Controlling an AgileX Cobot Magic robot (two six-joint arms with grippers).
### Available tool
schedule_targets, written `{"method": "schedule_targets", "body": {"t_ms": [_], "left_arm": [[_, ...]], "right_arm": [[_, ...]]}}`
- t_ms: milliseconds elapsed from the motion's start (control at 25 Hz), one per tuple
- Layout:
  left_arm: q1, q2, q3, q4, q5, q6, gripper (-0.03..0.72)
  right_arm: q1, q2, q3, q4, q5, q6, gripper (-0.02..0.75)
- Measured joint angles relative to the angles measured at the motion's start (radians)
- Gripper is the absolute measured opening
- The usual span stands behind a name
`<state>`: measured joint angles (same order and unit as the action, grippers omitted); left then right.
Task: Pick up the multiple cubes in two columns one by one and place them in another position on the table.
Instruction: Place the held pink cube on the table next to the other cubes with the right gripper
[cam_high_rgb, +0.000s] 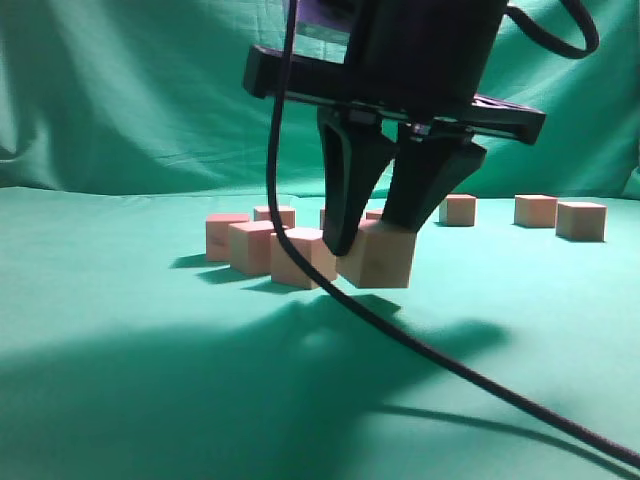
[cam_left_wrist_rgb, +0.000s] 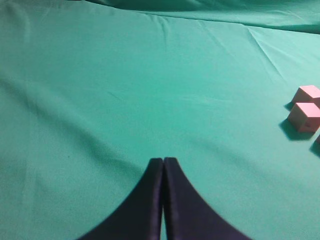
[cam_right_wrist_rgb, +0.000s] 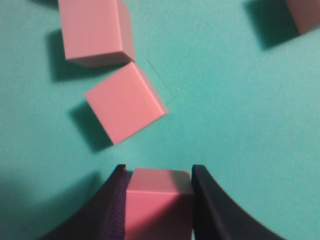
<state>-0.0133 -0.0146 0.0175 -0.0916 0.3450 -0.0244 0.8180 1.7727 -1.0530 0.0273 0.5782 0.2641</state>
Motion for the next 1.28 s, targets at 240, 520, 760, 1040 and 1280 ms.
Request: {"method": "schedule_targets", "body": {"t_ms": [240,520,760,1040,1280], "left_arm": [[0.0,0.0,0.0,0.0,0.0,0.0,0.0],[0.0,0.0,0.0,0.0,0.0,0.0,0.0],[0.0,0.0,0.0,0.0,0.0,0.0,0.0],[0.0,0.0,0.0,0.0,0.0,0.0,0.0],[0.0,0.0,0.0,0.0,0.0,0.0,0.0]], "right_arm": [[0.0,0.03,0.0,-0.028,-0.023,0.004,0.283],[0.0,0.03,0.0,-0.034,-0.023,0.003,0.283],[0.0,0.03,0.0,-0.038,-0.016,-0.014,0.283],[0.0,0.03,-0.09,-0.06,0.122,-0.016,0.585],[0.0,0.03,-0.241,-0.138,0.339,-0.016,0.57]]}}
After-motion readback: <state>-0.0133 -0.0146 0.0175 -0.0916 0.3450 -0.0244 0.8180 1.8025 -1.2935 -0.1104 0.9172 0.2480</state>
